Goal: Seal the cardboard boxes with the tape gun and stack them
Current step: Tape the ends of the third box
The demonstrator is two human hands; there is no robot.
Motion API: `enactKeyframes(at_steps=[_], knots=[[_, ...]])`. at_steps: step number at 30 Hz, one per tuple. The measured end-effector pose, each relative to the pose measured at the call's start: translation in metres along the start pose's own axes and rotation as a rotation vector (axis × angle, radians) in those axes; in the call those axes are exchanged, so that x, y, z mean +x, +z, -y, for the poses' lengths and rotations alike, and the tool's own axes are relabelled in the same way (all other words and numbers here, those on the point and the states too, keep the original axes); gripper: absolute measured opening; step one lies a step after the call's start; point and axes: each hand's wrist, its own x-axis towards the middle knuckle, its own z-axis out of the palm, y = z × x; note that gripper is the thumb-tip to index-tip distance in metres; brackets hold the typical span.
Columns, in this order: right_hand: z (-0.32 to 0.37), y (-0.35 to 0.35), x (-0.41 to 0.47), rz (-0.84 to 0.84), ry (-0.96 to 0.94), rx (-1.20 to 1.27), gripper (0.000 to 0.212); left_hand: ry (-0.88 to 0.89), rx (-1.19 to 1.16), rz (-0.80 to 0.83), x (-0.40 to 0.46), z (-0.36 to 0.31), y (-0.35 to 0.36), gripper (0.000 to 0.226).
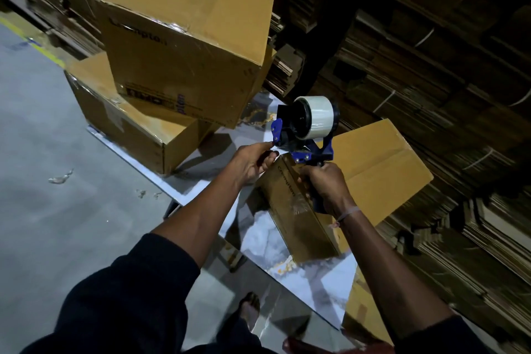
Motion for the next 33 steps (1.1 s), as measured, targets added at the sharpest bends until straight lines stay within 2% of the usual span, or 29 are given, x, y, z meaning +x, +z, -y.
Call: enactKeyframes(at_steps=[3,6,12,16,19,22,30,33], knots=[[-0.005,0.001,-0.001,-0.023,-0.007,-0.011,0.03,0.004,0.007,0.011,-0.003,0.001,-0.001,0.01],[-0.008,0.002,-0.004,-0.042,-0.037,-0.059,0.038,0.084,0.07,-0.02,-0.001,0.002,-0.003,0.016],[-0.018,0.002,-0.017,-0.072,-0.109,-0.171,0.028,0.314,0.285,0.006,-0.001,0.011,-0.007,0.031],[-0.028,0.004,-0.021,-0.118,-0.123,-0.259,0.032,0.407,0.442,0.041,0.004,0.024,-0.012,0.037],[-0.038,0.008,-0.022,-0.122,-0.093,-0.273,0.037,0.46,0.511,0.042,0.019,0.035,-0.017,0.024],[-0.047,0.013,-0.021,-0.135,-0.087,-0.269,0.039,0.477,0.503,0.031,0.042,0.047,-0.021,0.027],[-0.054,0.014,-0.016,-0.147,-0.065,-0.228,0.04,0.465,0.384,-0.028,0.013,0.038,-0.006,0.047],[-0.055,0.016,-0.015,-0.145,-0.043,-0.235,0.036,0.522,0.388,0.006,0.006,0.038,-0.007,0.026]])
